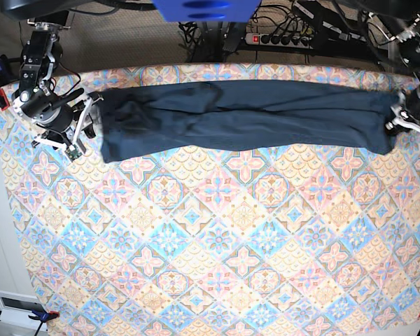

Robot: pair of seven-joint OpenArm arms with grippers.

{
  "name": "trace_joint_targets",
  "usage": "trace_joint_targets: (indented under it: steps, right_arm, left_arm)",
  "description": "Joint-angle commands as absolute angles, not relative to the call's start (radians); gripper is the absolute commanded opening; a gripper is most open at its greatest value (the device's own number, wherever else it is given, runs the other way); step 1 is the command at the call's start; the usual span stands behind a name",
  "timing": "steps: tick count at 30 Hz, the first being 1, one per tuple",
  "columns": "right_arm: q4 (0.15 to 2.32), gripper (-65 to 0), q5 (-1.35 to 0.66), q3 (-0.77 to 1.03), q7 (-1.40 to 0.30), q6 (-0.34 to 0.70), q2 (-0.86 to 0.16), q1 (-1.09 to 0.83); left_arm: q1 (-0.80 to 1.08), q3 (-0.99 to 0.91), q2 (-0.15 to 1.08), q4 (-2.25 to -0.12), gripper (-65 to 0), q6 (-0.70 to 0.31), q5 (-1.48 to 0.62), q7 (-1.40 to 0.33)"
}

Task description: Layout the t-shirt on the table in an organized manner, then fold the t-shirt properly

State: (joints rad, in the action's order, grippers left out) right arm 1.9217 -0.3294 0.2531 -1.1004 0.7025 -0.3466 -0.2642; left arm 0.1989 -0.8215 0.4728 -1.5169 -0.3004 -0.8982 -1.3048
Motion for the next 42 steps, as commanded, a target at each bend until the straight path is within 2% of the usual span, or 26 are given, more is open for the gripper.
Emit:
trace_joint_targets:
  steps: [1,8,17,28,42]
  right_arm:
    - [1.939,-44.4,-0.338,0.259,-1.086,0.698,-0.360,-0.255]
    - [1.939,-44.4,-0.338,0.262,-1.087,0.698,-0.360,-0.240]
    - [1.939,-44.4,-0.338,0.265,-1.087,0.698,-0.361,-0.240]
    - [1.939,-44.4,-0.338,0.266,-1.087,0.698,-0.361,-0.240]
    - [1.939,-44.4,-0.338,0.266,-1.084,0.698,-0.361,-0.242]
  left_arm:
    - [0.188,-0.835,0.509,-1.532,-65.0,-0.303,-0.918,-1.288]
    - [0.196,-0.789,0.533,-1.635,-65.0,-0.303,-0.928,-1.293]
    - [0.260,-0.730,0.332,-1.851,-65.0,-0.303,-0.926,-1.333]
    - [0.231,-0.705,0.182,-1.857,-65.0,-0.303,-0.921,-1.359]
    - [0.229,-0.496,0.127,-1.794,-65.0,-0.303,-0.920,-1.308]
